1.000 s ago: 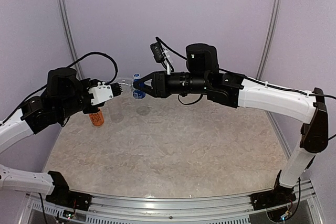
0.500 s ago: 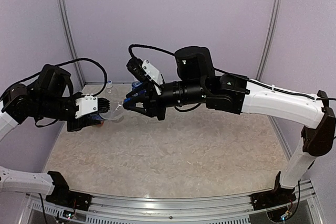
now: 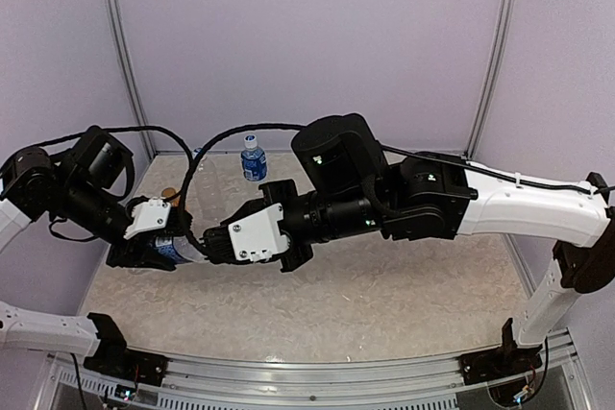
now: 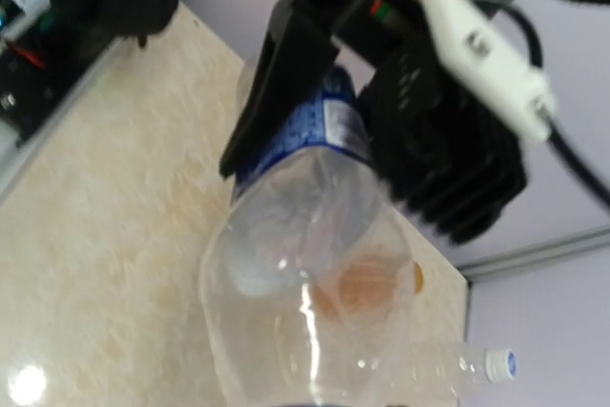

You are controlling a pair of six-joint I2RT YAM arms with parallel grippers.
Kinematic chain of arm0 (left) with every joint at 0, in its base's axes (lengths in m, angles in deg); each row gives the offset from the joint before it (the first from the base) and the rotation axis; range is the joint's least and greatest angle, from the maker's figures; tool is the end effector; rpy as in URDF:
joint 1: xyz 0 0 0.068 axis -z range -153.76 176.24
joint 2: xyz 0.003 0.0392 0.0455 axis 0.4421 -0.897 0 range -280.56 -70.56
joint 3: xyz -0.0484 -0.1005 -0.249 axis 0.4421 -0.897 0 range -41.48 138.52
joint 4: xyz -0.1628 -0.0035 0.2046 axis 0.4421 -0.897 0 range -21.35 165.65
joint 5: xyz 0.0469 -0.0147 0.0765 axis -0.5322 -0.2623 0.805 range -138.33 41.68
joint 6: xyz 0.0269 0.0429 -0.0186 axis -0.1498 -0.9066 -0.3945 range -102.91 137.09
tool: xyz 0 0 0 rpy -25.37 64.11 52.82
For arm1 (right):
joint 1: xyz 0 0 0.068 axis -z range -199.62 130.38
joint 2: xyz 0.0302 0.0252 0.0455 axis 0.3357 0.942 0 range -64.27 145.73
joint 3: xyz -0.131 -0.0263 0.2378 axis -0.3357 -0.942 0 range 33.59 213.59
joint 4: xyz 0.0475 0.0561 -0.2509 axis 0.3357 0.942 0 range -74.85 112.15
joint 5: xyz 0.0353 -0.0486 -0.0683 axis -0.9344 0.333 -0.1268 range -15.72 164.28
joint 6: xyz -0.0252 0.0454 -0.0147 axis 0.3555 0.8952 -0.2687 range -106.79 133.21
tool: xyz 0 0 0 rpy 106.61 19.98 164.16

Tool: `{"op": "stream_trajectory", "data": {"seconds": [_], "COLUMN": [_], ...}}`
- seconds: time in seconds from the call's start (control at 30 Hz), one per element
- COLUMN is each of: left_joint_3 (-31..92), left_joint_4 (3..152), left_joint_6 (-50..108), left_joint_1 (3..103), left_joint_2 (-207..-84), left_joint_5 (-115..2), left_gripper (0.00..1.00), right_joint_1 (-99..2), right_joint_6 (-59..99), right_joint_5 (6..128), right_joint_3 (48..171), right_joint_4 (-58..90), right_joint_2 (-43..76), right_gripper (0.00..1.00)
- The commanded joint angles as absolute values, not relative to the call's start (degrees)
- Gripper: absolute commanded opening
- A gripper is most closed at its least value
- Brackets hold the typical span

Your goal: Unscrew the bottle caps

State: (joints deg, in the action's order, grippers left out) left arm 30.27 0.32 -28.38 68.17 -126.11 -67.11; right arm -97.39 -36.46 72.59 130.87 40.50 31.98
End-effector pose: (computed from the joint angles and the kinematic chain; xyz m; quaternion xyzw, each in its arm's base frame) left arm 0.0998 -0.1050 0.3647 0.6884 0.6575 -0.1491 0.2673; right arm 0.0821 0.3839 0.3951 -0.7569 0.3647 0.1437 0.5229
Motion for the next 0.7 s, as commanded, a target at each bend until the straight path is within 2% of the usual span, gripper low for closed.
{"op": "stream_trajectory", "data": {"seconds": [0.0,0.03,0.07,0.1,0.33,0.43,0.57,0.67], "left_joint_3": [31.87,31.31,30.65,29.63,21.69,19.19,18.05,17.13], "left_joint_4": [6.61,8.23,10.15,12.06,27.84,36.09,42.81,44.5], "left_joint_6": [-26.85,-26.26,-25.73,-25.56,-30.01,-32.4,-33.92,-35.4], "left_joint_1": [69.39,69.39,69.39,69.39,69.39,69.37,69.39,69.52], "left_joint_2": [-124.86,-124.72,-124.5,-124.16,-122.83,-122.6,-123.02,-123.04], "left_joint_5": [-76.62,-74.96,-72.81,-70.32,-50.66,-43.66,-38.8,-37.56], "left_gripper": [0.25,0.25,0.25,0.25,0.25,0.26,0.26,0.26], "right_joint_1": [-96.42,-96.4,-96.42,-96.31,-92.87,-90.0,-86.34,-81.66], "right_joint_6": [-38.56,-36.33,-33.47,-30.16,-0.75,13.33,30.42,43.41], "right_joint_5": [86.59,87.5,87.99,87.88,72.14,69.2,73.04,67.82], "right_joint_3": [125.96,125.19,124.54,123.87,116.81,115.45,117.23,115.34], "right_joint_4": [36.55,34.37,31.61,29.23,12.3,9.61,15.32,14.86], "right_joint_2": [31.22,30.75,30.19,29.47,21.67,20.4,22.57,23.52], "right_gripper": [0.47,0.72,0.88,0.98,0.99,0.99,0.92,0.83]}}
